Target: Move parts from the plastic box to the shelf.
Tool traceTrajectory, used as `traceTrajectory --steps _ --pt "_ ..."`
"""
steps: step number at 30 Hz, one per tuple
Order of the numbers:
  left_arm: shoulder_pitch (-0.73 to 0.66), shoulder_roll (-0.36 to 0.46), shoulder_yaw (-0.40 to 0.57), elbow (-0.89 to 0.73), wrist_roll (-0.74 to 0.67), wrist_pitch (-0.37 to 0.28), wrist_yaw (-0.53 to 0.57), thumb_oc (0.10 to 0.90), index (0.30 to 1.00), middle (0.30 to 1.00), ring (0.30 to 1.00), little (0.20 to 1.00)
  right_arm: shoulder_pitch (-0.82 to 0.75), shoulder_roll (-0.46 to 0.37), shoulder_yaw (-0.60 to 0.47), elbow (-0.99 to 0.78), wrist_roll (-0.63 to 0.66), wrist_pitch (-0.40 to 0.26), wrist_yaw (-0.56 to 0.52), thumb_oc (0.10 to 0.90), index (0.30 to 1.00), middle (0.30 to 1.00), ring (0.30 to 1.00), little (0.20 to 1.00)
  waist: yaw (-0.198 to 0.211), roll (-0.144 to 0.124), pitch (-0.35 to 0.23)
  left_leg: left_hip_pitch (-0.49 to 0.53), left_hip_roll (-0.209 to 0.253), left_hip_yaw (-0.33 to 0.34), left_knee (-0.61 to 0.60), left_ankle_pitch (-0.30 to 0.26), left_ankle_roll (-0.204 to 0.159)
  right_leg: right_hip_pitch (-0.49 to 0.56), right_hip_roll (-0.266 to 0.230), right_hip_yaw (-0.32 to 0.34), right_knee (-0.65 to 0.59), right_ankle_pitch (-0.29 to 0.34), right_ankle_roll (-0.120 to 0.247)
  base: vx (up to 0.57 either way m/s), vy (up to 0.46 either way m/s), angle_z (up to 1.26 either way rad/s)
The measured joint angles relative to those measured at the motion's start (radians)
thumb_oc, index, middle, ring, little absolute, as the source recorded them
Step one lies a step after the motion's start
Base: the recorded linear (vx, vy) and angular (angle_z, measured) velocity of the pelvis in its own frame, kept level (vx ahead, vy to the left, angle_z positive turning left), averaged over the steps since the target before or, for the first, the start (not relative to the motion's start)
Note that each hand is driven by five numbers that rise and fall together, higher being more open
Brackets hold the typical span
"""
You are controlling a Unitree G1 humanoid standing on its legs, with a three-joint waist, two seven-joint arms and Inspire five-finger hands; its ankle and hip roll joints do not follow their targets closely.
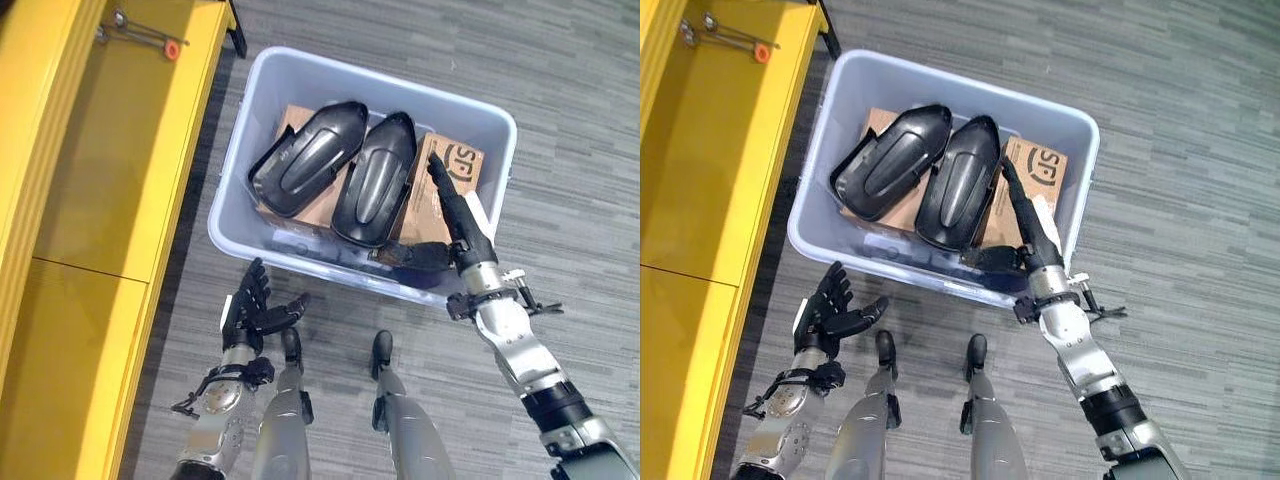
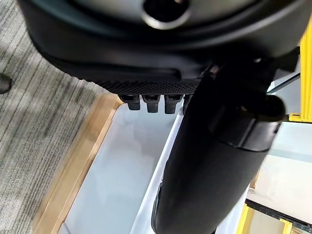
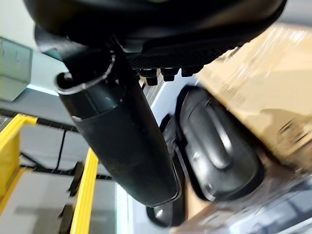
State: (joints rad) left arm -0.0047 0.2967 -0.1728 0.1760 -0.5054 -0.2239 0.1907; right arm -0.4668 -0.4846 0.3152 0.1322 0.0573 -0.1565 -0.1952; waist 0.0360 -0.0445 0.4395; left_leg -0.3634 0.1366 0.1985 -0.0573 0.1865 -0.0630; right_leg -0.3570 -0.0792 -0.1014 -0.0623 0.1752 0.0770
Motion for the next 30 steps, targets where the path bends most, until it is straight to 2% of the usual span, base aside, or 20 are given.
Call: traceTrajectory --steps 3,9,15,21,30 --pt "-0.008 -0.001 -0.002 0.001 0.000 -0.020 0.019 0.900 1.000 1.000 1.000 1.000 -0.070 0.024 0.032 0.013 -0.032 0.014 -0.005 0.900 1.000 1.000 1.000 1.000 0.015 -0.009 0.013 -0.005 0.000 0.025 0.000 0.000 0.000 -0.023 -0.001 0.024 0.010 0.004 -0.004 0.00 -0.016 -0.21" --pt "-0.014 0.001 -0.002 0.003 0.000 -0.023 0.034 0.900 1.000 1.000 1.000 1.000 -0.091 0.056 0.035 0.081 -0.098 0.034 -0.035 0.900 1.000 1.000 1.000 1.000 0.024 -0.017 0.018 -0.008 -0.001 0.028 -0.002 0.000 0.000 -0.027 -0.001 0.035 0.010 0.004 -0.004 0.00 -0.002 -0.01" --pt "-0.026 0.000 0.001 0.009 0.000 -0.025 0.058 0.900 1.000 1.000 1.000 1.000 -0.093 0.076 0.035 0.115 -0.136 0.064 -0.073 0.900 1.000 1.000 1.000 1.000 0.025 -0.012 0.024 -0.025 -0.001 0.027 -0.002 0.002 0.001 -0.043 -0.001 0.035 0.009 0.007 -0.006 0.00 0.000 0.00" --pt "-0.046 0.000 -0.003 0.014 0.001 -0.018 0.069 0.900 1.000 1.000 1.000 1.000 -0.095 0.095 0.038 0.114 -0.179 0.068 -0.084 0.900 1.000 1.000 1.000 1.000 0.034 -0.001 0.030 -0.025 -0.001 0.025 -0.002 0.002 0.001 -0.043 -0.001 0.034 0.010 0.007 -0.006 0.00 0.000 0.00" --pt "-0.061 0.001 -0.014 0.016 0.001 -0.020 0.086 0.900 1.000 1.000 1.000 1.000 -0.127 0.102 0.043 0.159 -0.215 0.087 -0.126 0.900 1.000 1.000 1.000 1.000 0.049 0.001 0.032 -0.049 -0.002 0.020 -0.001 0.006 0.002 -0.063 -0.001 0.032 0.009 0.010 -0.007 0.00 0.000 0.00"
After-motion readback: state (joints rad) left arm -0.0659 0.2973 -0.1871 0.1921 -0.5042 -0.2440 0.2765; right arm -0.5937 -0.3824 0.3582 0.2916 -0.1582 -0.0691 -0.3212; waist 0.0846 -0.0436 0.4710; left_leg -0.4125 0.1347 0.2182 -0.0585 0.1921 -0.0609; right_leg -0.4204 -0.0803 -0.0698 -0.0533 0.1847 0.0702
